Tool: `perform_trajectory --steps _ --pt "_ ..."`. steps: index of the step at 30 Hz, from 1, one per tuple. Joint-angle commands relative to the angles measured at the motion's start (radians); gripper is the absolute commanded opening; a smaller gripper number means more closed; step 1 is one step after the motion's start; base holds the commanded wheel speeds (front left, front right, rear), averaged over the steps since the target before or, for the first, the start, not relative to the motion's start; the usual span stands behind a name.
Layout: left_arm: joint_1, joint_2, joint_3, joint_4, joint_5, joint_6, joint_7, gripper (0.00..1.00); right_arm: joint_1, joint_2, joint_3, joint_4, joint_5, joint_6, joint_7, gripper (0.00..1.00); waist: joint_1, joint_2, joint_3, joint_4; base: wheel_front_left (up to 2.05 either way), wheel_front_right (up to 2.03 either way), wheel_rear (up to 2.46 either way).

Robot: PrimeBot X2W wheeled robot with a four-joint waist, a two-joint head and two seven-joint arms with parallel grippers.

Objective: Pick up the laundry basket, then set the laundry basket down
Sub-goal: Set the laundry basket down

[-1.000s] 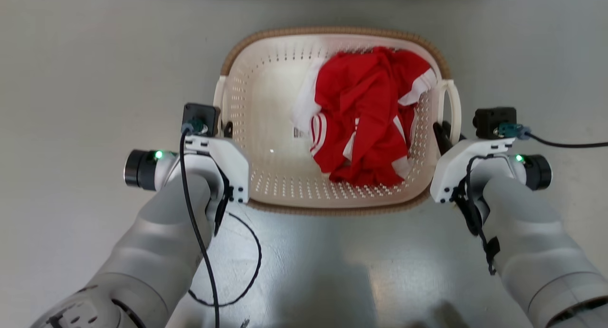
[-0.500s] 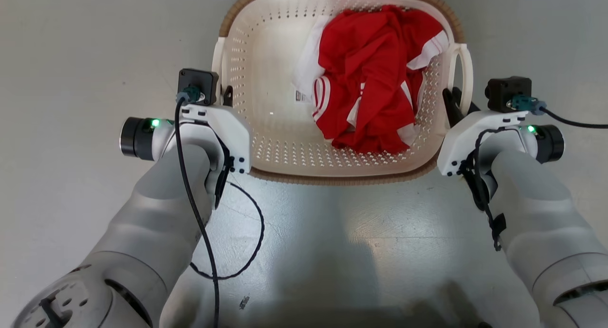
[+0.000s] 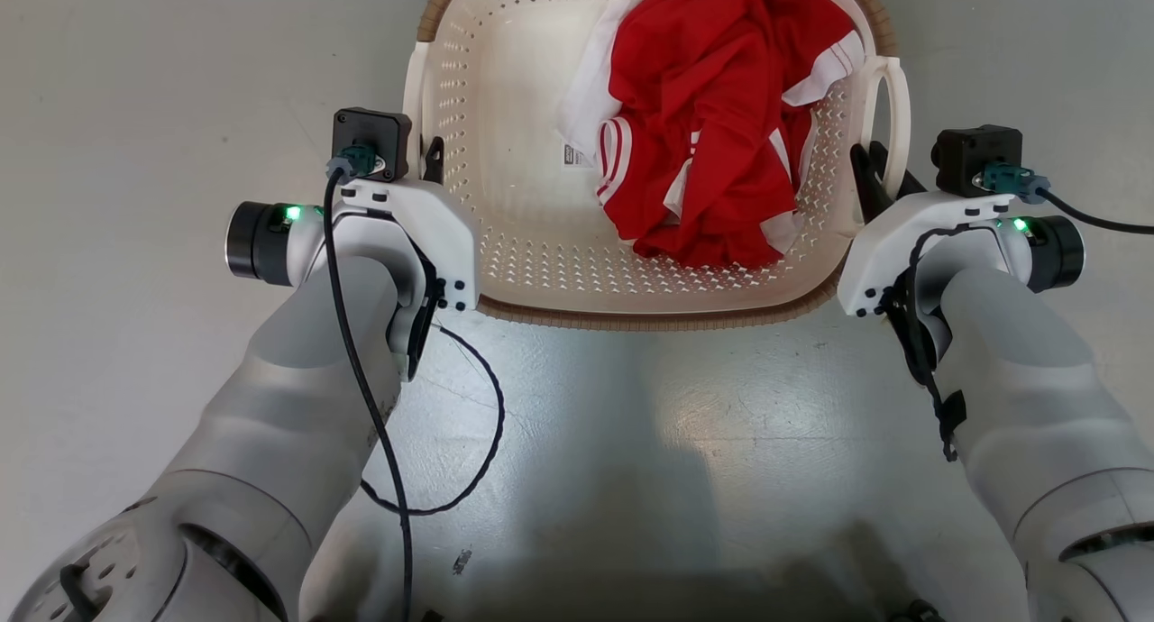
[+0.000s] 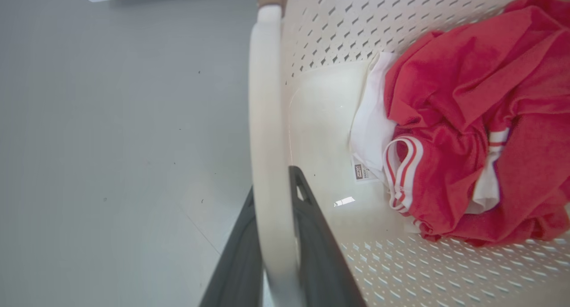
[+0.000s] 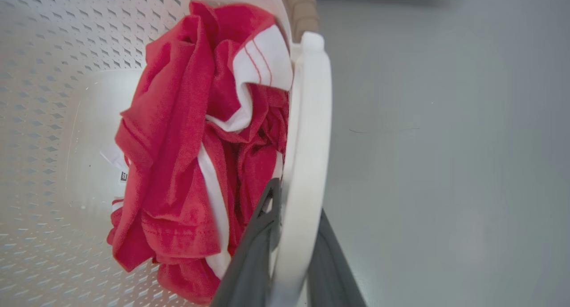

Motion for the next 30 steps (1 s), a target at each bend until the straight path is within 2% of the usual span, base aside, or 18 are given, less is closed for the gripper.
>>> perform_trajectory --steps 1,14,18,19,20,21,22,23,25,27,30 --pt "-0.008 0.012 0.015 -0.017 0.015 0.004 -0.014 0.00 0.018 0.024 0.009 -0.010 -0.020 0.006 -0.015 0.00 -0.0001 0.0000 0.001 -0.001 0.00 0.00 0.00" --pt "0.003 0.006 0.067 -0.017 0.071 -0.005 -0.014 0.00 0.021 0.024 -0.062 -0.010 -0.091 0.006 -0.015 0.00 -0.0001 0.0000 0.008 -0.005 0.00 0.00 0.00" --pt "0.005 0.003 0.077 -0.009 0.083 -0.009 -0.014 0.13 0.026 0.024 -0.078 -0.010 -0.105 0.006 -0.011 0.00 -0.0001 0.0000 0.008 -0.005 0.00 0.00 0.00" --pt "0.006 0.003 0.080 -0.007 0.086 -0.009 -0.014 0.19 0.027 0.024 -0.083 -0.010 -0.108 0.006 -0.011 0.17 -0.0001 0.0000 0.007 -0.005 0.00 0.00 0.00" --pt "0.006 0.002 0.082 -0.006 0.088 -0.010 -0.014 0.23 0.026 0.024 -0.086 -0.010 -0.116 0.006 -0.012 0.40 -0.0001 0.0000 0.006 -0.006 0.00 0.00 0.00" --pt "0.006 0.002 0.085 -0.004 0.091 -0.011 -0.014 0.29 0.027 0.024 -0.090 -0.010 -0.123 0.006 -0.013 0.84 -0.0001 0.0000 0.006 -0.006 0.00 0.00 0.00" --pt "0.006 0.001 0.087 -0.003 0.093 -0.011 -0.014 0.36 0.028 0.024 -0.098 -0.010 -0.124 0.006 -0.013 1.00 -0.0001 0.0000 0.005 -0.006 0.00 0.00 0.00" --pt "0.006 0.001 0.089 -0.001 0.096 -0.011 -0.014 0.47 0.030 0.024 -0.104 -0.010 -0.126 0.006 -0.014 1.00 -0.0001 0.0000 0.005 -0.005 0.00 0.00 0.00" --pt "0.007 0.000 0.094 0.002 0.101 -0.010 -0.014 0.82 0.031 0.024 -0.114 -0.010 -0.133 0.006 -0.015 1.00 -0.0001 0.0000 0.005 -0.004 0.00 0.00 0.00" --pt "0.008 -0.001 0.100 0.007 0.105 -0.006 -0.014 1.00 0.030 0.024 -0.123 -0.010 -0.142 0.006 -0.016 1.00 -0.0001 0.0000 0.005 -0.003 0.00 0.00 0.00" --pt "0.011 -0.002 0.106 0.014 0.106 -0.008 -0.014 1.00 0.031 0.024 -0.133 -0.010 -0.149 0.006 -0.018 1.00 -0.0001 0.0000 0.004 -0.002 0.00 0.00 0.00"
